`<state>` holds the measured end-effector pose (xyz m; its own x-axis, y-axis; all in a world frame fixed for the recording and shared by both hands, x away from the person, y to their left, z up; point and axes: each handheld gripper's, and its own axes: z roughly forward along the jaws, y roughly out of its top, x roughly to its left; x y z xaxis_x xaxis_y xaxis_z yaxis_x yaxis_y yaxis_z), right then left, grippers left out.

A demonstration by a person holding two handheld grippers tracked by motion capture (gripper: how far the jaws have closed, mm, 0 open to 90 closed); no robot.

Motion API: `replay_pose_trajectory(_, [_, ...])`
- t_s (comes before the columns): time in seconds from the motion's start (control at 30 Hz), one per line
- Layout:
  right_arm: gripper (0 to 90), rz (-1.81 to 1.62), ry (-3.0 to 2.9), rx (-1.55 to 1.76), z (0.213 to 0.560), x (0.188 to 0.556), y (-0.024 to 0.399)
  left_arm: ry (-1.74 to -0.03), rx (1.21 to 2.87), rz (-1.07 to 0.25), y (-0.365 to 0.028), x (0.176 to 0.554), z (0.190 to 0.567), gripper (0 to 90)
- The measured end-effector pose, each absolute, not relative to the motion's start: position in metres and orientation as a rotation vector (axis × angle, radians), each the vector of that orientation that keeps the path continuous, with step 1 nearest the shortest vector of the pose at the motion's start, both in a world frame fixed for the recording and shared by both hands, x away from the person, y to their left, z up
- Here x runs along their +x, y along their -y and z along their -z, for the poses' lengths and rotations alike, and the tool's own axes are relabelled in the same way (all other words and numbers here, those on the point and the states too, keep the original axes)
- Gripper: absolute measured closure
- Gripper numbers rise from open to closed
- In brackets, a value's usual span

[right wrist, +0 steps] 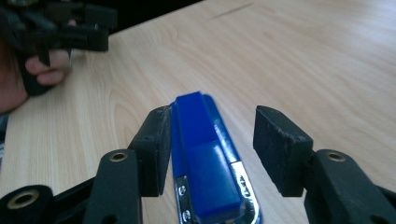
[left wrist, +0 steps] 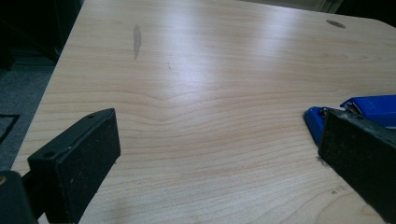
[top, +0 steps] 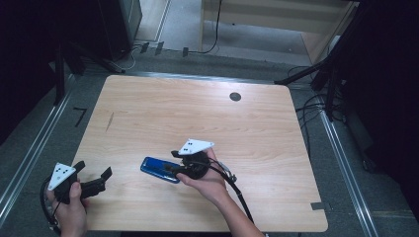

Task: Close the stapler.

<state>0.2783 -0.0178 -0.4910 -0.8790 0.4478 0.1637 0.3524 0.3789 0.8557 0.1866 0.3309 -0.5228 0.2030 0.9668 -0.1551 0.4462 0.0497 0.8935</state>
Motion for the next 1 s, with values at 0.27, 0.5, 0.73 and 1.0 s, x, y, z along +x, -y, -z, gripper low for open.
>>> replay_pose_trajectory(0.27, [47.0,-1.434,-2.596,0.725,0.511,0.282,0.0,-1.386,1.549,-0.7,-0.331,0.187,0.523,0.0])
replay_pose_trajectory(0.5, [53.9,-1.377,-2.641,0.702,0.522,0.283,-0.011,-1.385,1.552,-0.699,-0.331,0.187,0.523,0.0])
replay_pose_trajectory(0.73, [61.9,-1.338,-2.642,0.682,0.528,0.282,-0.016,-1.384,1.555,-0.699,-0.331,0.187,0.523,0.0])
replay_pose_trajectory(1.0, [66.5,-1.277,-2.648,0.604,0.527,0.274,-0.019,-1.382,1.556,-0.7,-0.331,0.187,0.523,0.0])
